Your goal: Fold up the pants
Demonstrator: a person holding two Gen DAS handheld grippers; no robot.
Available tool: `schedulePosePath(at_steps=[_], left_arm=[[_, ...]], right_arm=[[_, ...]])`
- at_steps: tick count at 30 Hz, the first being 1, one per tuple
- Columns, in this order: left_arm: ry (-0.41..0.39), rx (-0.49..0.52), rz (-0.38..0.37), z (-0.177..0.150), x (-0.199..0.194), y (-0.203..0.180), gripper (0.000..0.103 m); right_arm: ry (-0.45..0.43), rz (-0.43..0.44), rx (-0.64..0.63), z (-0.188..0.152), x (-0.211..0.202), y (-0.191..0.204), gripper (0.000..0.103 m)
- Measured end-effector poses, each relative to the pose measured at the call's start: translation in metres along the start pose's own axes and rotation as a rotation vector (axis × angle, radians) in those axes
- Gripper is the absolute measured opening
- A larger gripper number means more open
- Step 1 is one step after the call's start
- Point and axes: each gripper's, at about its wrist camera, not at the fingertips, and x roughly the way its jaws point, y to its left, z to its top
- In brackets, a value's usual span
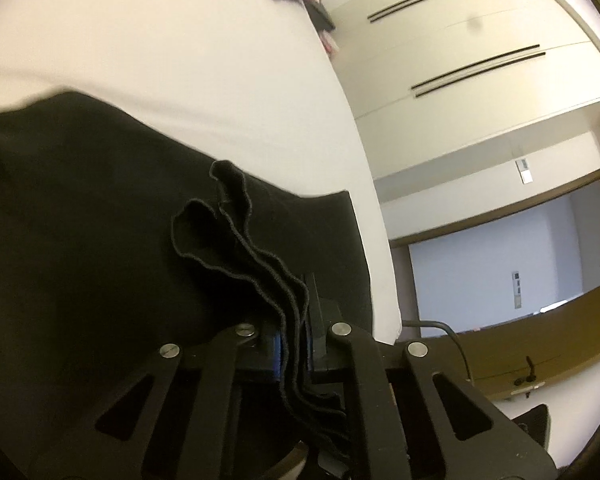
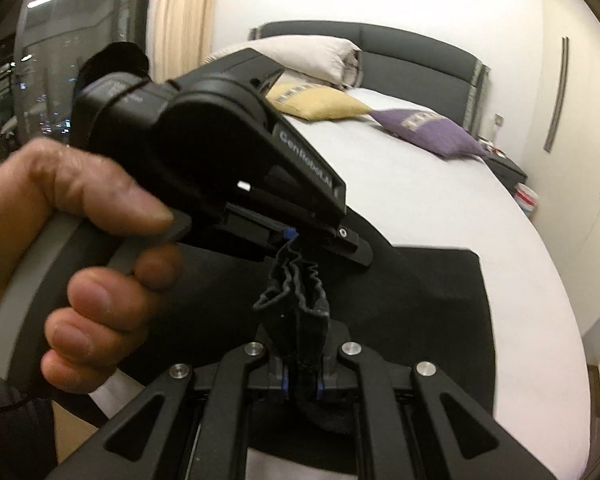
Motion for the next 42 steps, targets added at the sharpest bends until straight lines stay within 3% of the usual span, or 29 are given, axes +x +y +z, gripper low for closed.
schedulePosePath(at_steps=[5,13,16,17,18,20,21,24,26,28,32,34,35,36,40,42], left_arm=[[-0.06,0.012,0.064,-0.003,-0.053,0.017,0.006],[-0.068,-0.025,0.252,-0.016,-0.085,0.077,0.007],[-0.032,-0.075,0.242,-0.023,-0.074,0.098,0.008],[-0.042,-0.081,0.226,-0.025,-0.077,0.099,0.009],[-0.047,-0.08,0.234,-0.026,-0.082,0.098,0.01],[-0.054,-0.054,0.294,-0.027,-0.093,0.088,0.013],[-0.059,-0.032,0.322,-0.03,-0.099,0.082,0.016],[-0.131,0.049,0.458,-0.036,-0.131,0.058,0.033],[-0.189,0.07,0.434,-0.039,-0.155,0.043,0.049],[-0.224,0.118,0.38,-0.04,-0.157,0.022,0.049],[-0.129,0.198,0.275,-0.045,-0.11,0.007,0.049],[-0.058,0.169,0.337,-0.06,-0.094,0.026,0.049],[-0.036,0.157,0.355,-0.067,-0.086,0.034,0.049],[-0.042,0.17,0.371,-0.078,-0.084,0.04,0.049],[-0.104,0.212,0.391,-0.095,-0.096,0.031,0.049],[-0.129,0.207,0.393,-0.098,-0.11,0.027,0.049]], right_arm=[[-0.03,0.072,-0.06,0.022,0.009,0.034,0.009],[0.071,0.183,-0.103,0.019,0.055,0.082,0.014],[0.183,0.226,-0.101,0.002,0.075,0.09,0.026],[0.176,0.241,-0.074,0.0,0.071,0.084,0.033],[0.179,0.26,-0.049,0.0,0.066,0.078,0.046],[0.194,0.333,0.037,-0.003,0.052,0.055,0.06],[0.194,0.363,0.079,-0.005,0.045,0.042,0.06],[0.166,0.397,0.25,-0.009,0.018,-0.017,0.06],[0.117,0.395,0.388,-0.009,0.009,-0.067,0.06],[0.098,0.412,0.559,-0.012,0.014,-0.115,0.06],[0.142,0.48,0.833,-0.06,0.035,-0.171,0.06],[0.157,0.487,0.916,-0.085,0.041,-0.183,0.038],[0.135,0.48,0.932,-0.096,0.039,-0.19,0.013],[0.139,0.463,0.944,-0.11,0.032,-0.18,0.0],[0.141,0.458,0.988,-0.129,0.014,-0.201,0.0],[0.134,0.421,0.974,-0.116,0.004,-0.204,0.016]])
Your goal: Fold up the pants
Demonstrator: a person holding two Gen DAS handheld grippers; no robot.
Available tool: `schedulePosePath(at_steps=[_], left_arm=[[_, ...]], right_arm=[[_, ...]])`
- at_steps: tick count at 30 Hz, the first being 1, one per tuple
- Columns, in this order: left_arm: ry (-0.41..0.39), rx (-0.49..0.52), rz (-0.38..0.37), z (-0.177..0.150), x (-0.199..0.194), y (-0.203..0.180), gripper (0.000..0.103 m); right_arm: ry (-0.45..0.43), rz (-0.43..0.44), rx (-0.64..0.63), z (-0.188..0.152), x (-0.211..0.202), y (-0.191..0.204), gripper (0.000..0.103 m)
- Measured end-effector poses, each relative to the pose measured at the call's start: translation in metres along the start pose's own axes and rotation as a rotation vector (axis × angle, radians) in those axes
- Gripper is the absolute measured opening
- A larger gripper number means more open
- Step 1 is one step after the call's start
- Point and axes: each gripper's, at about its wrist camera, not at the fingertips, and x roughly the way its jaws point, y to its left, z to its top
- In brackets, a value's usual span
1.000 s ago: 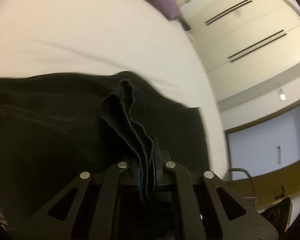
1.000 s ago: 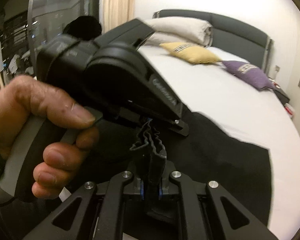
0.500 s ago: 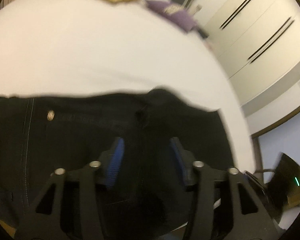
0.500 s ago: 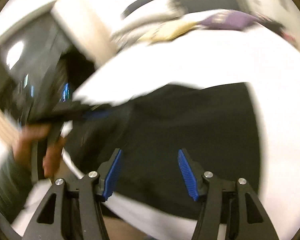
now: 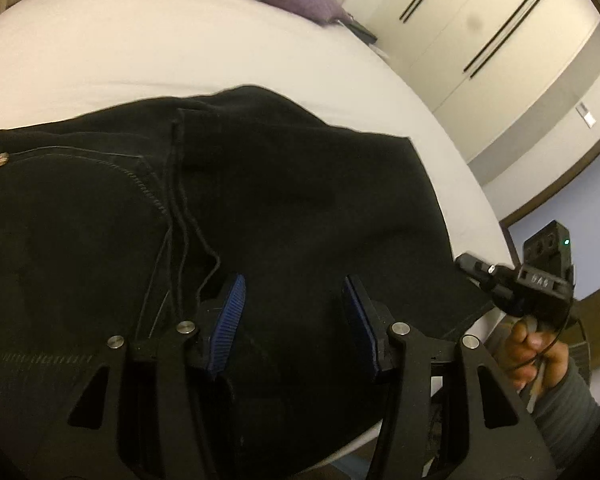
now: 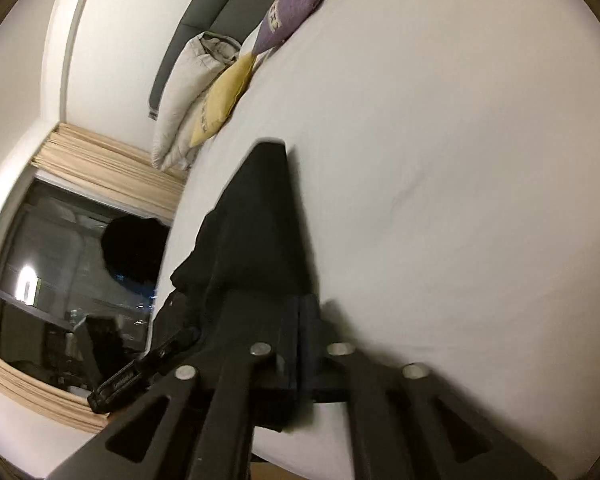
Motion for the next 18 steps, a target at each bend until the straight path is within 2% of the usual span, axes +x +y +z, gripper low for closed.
schedulePosePath(at_steps=[2,4,5,6,8,10,11,12,13,14,15,16,17,18], left_arm=[[-0.038,0.019,0.002,-0.003,-0.008,-0.009,0.049],[-0.082,0.061,-0.04,-0.005,-0.017,-0.023,0.049],[-0.094,0.079,-0.055,-0.01,-0.02,-0.019,0.049],[-0.102,0.108,-0.072,-0.01,-0.014,-0.033,0.049],[-0.096,0.16,-0.09,-0.017,-0.001,-0.056,0.049],[-0.05,0.202,-0.058,-0.023,0.021,-0.074,0.049],[-0.019,0.192,-0.055,-0.027,0.032,-0.074,0.049],[0.003,0.175,-0.057,-0.03,0.043,-0.073,0.049],[-0.004,0.173,-0.054,-0.037,0.048,-0.073,0.049],[-0.021,0.192,-0.049,-0.044,0.05,-0.076,0.049],[-0.026,0.224,-0.03,-0.049,0.048,-0.082,0.049],[-0.026,0.238,-0.022,-0.052,0.048,-0.084,0.049],[-0.028,0.243,-0.022,-0.054,0.045,-0.084,0.049],[-0.03,0.237,-0.033,-0.055,0.045,-0.084,0.049]], right_arm=[[-0.028,0.06,-0.014,0.013,0.001,0.017,0.017],[-0.034,0.112,-0.052,0.026,0.009,0.042,0.029],[-0.017,0.131,-0.073,0.031,0.019,0.055,0.04],[0.02,0.156,-0.095,0.038,0.033,0.066,0.045],[0.108,0.196,-0.117,0.049,0.062,0.079,0.045],[0.181,0.191,-0.107,0.058,0.094,0.077,0.051],[0.206,0.143,-0.063,0.063,0.111,0.065,0.051],[0.223,0.108,-0.013,0.067,0.123,0.053,0.044],[0.227,0.117,0.043,0.073,0.133,0.038,0.034],[0.208,0.125,0.08,0.077,0.133,0.027,0.013],[0.19,0.115,0.113,0.08,0.13,0.018,0.006],[0.178,0.113,0.14,0.081,0.123,0.014,0.006],[0.162,0.11,0.137,0.079,0.11,0.015,0.014],[0.15,0.113,0.124,0.073,0.101,0.019,0.031]])
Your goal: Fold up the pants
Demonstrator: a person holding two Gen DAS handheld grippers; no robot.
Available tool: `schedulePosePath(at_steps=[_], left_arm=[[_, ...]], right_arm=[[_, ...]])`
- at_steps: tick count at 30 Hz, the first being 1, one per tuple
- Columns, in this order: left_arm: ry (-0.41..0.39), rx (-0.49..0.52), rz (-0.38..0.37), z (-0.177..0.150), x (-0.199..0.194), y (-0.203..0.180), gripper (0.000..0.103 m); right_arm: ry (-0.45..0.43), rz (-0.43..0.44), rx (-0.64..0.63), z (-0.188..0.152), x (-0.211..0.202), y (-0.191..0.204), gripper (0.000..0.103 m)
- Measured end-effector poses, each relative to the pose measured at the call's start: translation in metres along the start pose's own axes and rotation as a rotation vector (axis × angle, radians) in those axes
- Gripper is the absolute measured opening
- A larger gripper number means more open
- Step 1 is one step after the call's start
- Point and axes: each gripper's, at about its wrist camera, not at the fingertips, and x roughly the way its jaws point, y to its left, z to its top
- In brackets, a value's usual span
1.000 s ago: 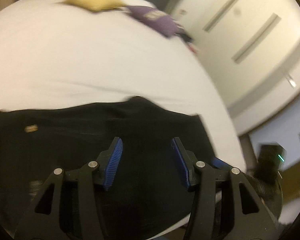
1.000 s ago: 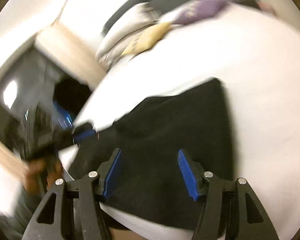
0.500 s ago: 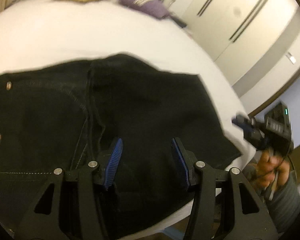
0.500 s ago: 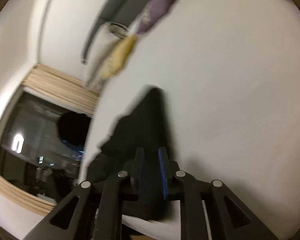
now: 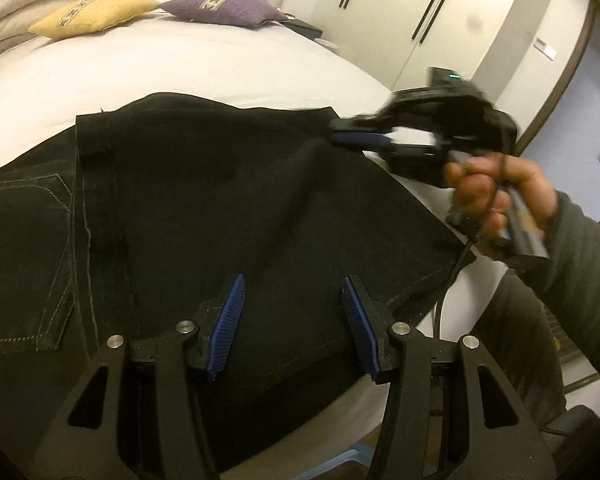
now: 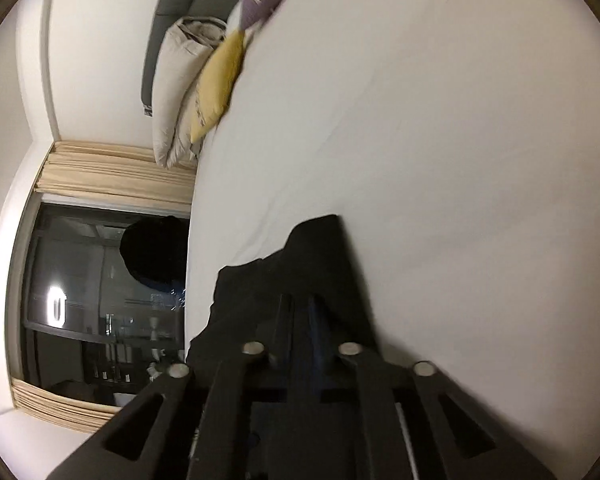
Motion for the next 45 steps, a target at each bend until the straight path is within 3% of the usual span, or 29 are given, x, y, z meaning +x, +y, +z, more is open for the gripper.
schedulePosePath(at_steps=[2,3,7,8,9,10,12,13,15,16,17,18,19,22,24,25,26,28,30,32,35,39,41,44,45], left_arm=[[-0.003,-0.024,-0.023,-0.003,0.001,0.004,0.049],[-0.004,-0.043,-0.032,-0.004,-0.001,0.007,0.049],[-0.002,-0.063,-0.036,-0.011,-0.008,0.015,0.049],[0.001,-0.062,-0.031,-0.014,-0.011,0.014,0.049],[0.002,-0.06,-0.028,-0.016,-0.011,0.02,0.049],[0.002,-0.055,-0.024,-0.02,-0.014,0.02,0.049],[0.0,-0.053,-0.017,-0.025,-0.023,0.025,0.049],[-0.003,-0.061,-0.02,-0.027,-0.027,0.026,0.049],[-0.012,-0.084,-0.03,-0.028,-0.034,0.029,0.049],[-0.014,-0.095,-0.034,-0.029,-0.035,0.031,0.049],[-0.015,-0.104,-0.038,-0.032,-0.038,0.033,0.049],[-0.017,-0.112,-0.04,-0.034,-0.037,0.034,0.049],[-0.019,-0.114,-0.041,-0.035,-0.039,0.034,0.049],[-0.02,-0.116,-0.044,-0.041,-0.05,0.037,0.049],[-0.026,-0.138,-0.052,-0.042,-0.053,0.041,0.049],[-0.027,-0.148,-0.05,-0.043,-0.058,0.043,0.049],[-0.027,-0.155,-0.026,-0.043,-0.064,0.044,0.049],[-0.032,-0.154,0.023,-0.04,-0.073,0.041,0.05],[-0.034,-0.156,0.071,-0.035,-0.086,0.038,0.054],[-0.037,-0.164,0.117,-0.032,-0.097,0.037,0.061],[-0.051,-0.204,0.156,-0.026,-0.115,0.04,0.061],[-0.061,-0.222,0.224,-0.024,-0.134,0.047,0.064],[-0.056,-0.244,0.246,-0.027,-0.143,0.054,0.064],[-0.058,-0.274,0.276,-0.032,-0.158,0.066,0.064],[-0.06,-0.284,0.288,-0.034,-0.162,0.07,0.064]], right_arm=[[-0.004,0.111,-0.006,-0.018,-0.02,0.007,0.045],[0.015,0.163,-0.009,-0.031,-0.028,0.011,0.045],[0.179,0.138,-0.049,-0.1,-0.022,0.008,0.045],[0.189,0.109,-0.07,-0.111,-0.02,0.003,0.035],[0.171,0.107,-0.087,-0.119,-0.021,-0.003,0.015],[0.159,0.112,-0.071,-0.123,-0.023,-0.013,0.003],[0.159,0.115,0.012,-0.125,-0.031,-0.031,0.0],[0.146,0.089,-0.005,-0.126,-0.038,-0.026,0.0],[0.111,0.058,-0.105,-0.126,-0.049,0.003,0.016],[0.105,0.115,-0.139,-0.127,-0.052,0.019,0.024],[0.103,0.14,-0.16,-0.128,-0.057,0.028,0.044],[0.1,0.148,-0.186,-0.129,-0.056,0.036,0.056],[0.104,0.144,-0.206,-0.13,-0.051,0.041,0.058],[0.16,0.096,-0.166,-0.132,-0.025,0.026,0.054],[0.152,0.056,-0.14,-0.126,-0.019,0.011,0.014],[0.152,0.026,-0.099,-0.125,-0.023,0.006,0.012],[0.148,0.017,-0.088,-0.124,-0.024,0.009,0.013],[0.11,-0.003,-0.136,-0.125,-0.042,0.027,0.025],[0.079,0.045,-0.18,-0.12,-0.055,0.052,0.051],[0.062,0.079,-0.211,-0.111,-0.052,0.073,0.055],[0.078,0.108,-0.236,-0.094,-0.022,0.102,0.063],[0.145,0.11,-0.224,-0.082,0.046,0.115,0.07],[0.179,0.051,-0.18,-0.08,0.076,0.103,0.07],[0.153,-0.054,-0.183,-0.089,0.088,0.082,0.048],[0.133,-0.054,-0.209,-0.094,0.083,0.082,0.048]])
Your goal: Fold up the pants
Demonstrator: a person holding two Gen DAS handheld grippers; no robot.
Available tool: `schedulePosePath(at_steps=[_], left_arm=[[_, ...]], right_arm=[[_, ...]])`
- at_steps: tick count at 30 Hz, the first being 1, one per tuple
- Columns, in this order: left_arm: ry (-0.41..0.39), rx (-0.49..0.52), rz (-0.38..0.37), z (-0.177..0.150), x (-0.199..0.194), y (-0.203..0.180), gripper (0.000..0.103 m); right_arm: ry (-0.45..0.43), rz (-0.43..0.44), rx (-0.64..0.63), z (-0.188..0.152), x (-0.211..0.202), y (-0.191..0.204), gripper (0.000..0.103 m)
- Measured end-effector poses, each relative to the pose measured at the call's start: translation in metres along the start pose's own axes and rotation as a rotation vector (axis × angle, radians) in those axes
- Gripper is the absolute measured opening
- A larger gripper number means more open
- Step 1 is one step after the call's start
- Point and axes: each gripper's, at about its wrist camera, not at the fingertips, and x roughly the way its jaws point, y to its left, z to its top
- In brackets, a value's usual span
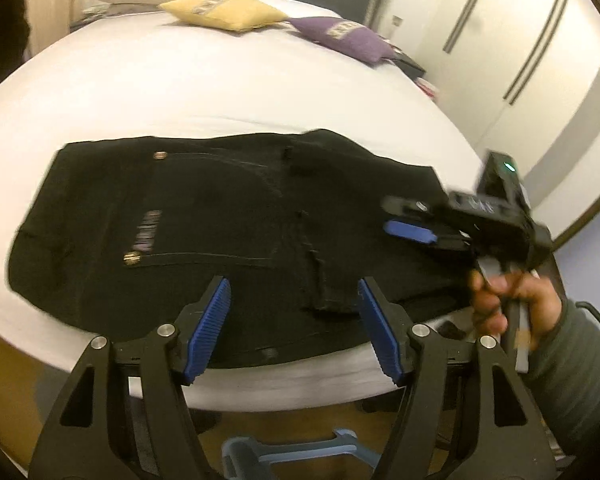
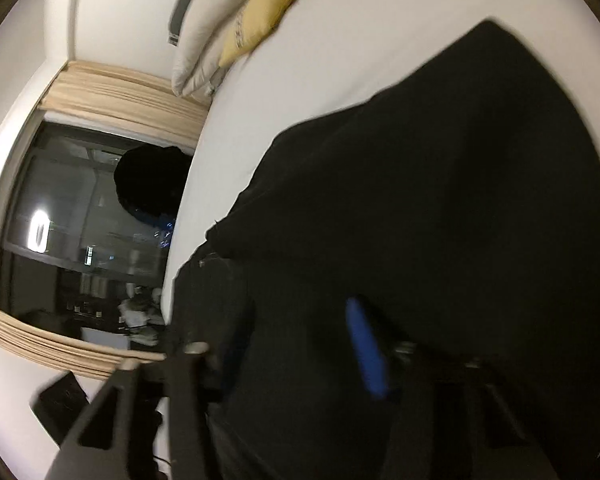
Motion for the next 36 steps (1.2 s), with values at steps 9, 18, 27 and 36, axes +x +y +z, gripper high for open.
schedulePosePath(at_steps=[9,18,27,36], left_arm=[[-0.046,-0.09,0.11,-0.003,-0.029,0.054,0.064],[-0.147,-0.609,0.006,-0.041,-0.061,0.204,0.072],[-0.187,-0.74,-0.192,-0.047,-0.026,0.229,0.072],[-0.225,-0.85,-0.287,-0.049,0.017,0.234,0.071]], right_arm=[[-0.067,-0.01,-0.082,-0.04,-0.046,0.039,0.066],[-0.075,0.032,-0.054,-0.045,-0.038,0.044,0.067],[-0.075,0.043,-0.051,-0.048,-0.048,0.03,0.067],[-0.067,0.033,-0.051,-0.047,-0.044,0.034,0.067]])
